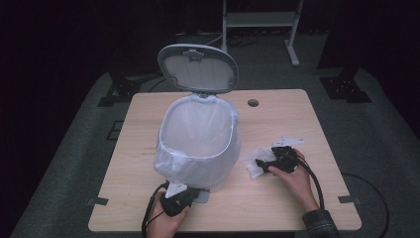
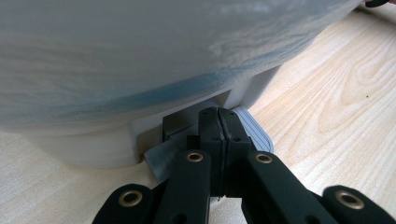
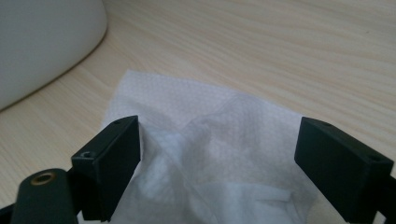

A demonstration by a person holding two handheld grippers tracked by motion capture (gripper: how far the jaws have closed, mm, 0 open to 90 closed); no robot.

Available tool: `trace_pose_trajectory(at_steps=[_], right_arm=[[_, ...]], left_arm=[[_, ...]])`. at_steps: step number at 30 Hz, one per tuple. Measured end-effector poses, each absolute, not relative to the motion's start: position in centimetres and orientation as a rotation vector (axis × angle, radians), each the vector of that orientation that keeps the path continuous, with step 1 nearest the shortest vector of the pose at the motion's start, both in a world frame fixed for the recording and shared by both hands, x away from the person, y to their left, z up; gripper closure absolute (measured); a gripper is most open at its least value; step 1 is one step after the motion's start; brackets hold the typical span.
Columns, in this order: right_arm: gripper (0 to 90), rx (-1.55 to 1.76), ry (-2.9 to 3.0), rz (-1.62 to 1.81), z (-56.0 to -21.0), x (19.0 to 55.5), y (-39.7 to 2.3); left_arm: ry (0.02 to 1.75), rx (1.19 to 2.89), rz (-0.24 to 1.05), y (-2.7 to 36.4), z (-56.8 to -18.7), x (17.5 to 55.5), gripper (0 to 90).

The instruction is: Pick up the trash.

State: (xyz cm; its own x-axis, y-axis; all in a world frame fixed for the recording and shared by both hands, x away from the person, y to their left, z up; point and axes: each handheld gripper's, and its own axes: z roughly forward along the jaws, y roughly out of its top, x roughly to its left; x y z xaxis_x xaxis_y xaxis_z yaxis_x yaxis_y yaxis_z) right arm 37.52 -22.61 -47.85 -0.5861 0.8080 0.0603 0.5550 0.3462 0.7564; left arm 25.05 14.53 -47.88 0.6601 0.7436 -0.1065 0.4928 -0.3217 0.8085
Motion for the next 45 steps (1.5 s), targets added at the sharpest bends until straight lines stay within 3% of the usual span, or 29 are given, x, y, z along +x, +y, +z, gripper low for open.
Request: trace_pose_trajectory(at_steps=[8, 31, 36, 45], right_arm=[[17.5, 1.19, 2.322, 1.052, -48.4, 37.6, -22.4], [74.6, 1.146, 2.369, 1.09, -48.0, 37.1, -23.2], [80.7, 1.16, 2.393, 1.103, -47.9, 37.1, -23.4], [81.6, 1.175, 2.405, 1.137, -47.5, 37.0, -24.1]], left_arm=[[0.962, 1.993, 0.359, 14.5, -47.9, 25.0, 89.7], [0.956, 1.996, 0.362, 14.5, -47.9, 25.0, 89.7], [0.956, 1.997, 0.364, 14.5, -47.9, 25.0, 89.7], [0.958, 1.993, 0.362, 14.5, -47.9, 25.0, 89.7]])
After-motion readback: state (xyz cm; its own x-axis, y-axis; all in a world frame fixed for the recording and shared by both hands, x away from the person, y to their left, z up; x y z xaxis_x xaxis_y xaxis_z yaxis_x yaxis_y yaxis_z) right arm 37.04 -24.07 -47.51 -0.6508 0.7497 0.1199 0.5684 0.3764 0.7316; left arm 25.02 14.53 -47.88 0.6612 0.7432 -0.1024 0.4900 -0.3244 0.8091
